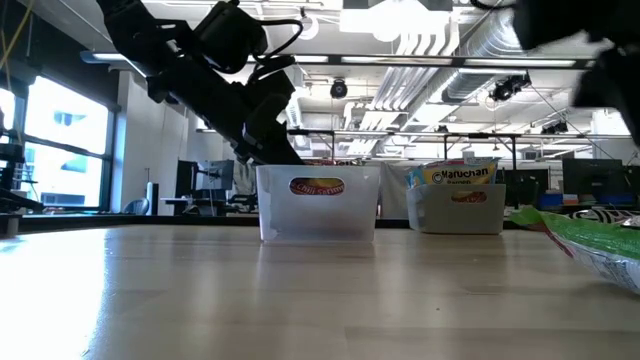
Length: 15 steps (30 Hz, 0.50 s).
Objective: Sort Maruchan noodles
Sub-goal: Put the green noodle pack into the transparent bin
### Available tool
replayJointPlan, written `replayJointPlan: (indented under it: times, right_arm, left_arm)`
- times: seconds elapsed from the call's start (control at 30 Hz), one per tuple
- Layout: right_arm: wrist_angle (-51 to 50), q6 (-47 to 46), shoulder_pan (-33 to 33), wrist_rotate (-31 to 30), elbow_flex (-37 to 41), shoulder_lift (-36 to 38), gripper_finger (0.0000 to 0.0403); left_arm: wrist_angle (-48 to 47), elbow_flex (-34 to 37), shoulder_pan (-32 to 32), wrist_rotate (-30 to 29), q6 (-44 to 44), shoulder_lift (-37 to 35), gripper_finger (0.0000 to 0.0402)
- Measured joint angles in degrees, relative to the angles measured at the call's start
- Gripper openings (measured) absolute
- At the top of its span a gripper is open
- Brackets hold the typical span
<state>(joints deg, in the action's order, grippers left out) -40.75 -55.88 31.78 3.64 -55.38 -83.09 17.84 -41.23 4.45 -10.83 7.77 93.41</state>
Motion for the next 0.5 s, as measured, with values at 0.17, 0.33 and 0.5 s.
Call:
replayJointPlan:
  times: [0.17,0.33,0.5]
  right_arm:
    - [4.06,-10.81,4.9,-1.2,6.4,0.0,0.0245]
    - [13.78,-21.44,8.26,-5.0,14.13,0.0,0.0284]
    - [24.19,-27.25,9.81,-8.36,18.98,0.0,0.0287]
  left_arm:
    - [-0.06,0.0,0.02,0.28,0.0,0.0,0.0]
    - [-0.08,0.0,0.02,0.42,0.02,0.0,0.0]
    - [-0.06,0.0,0.02,0.43,0.07,0.0,0.0]
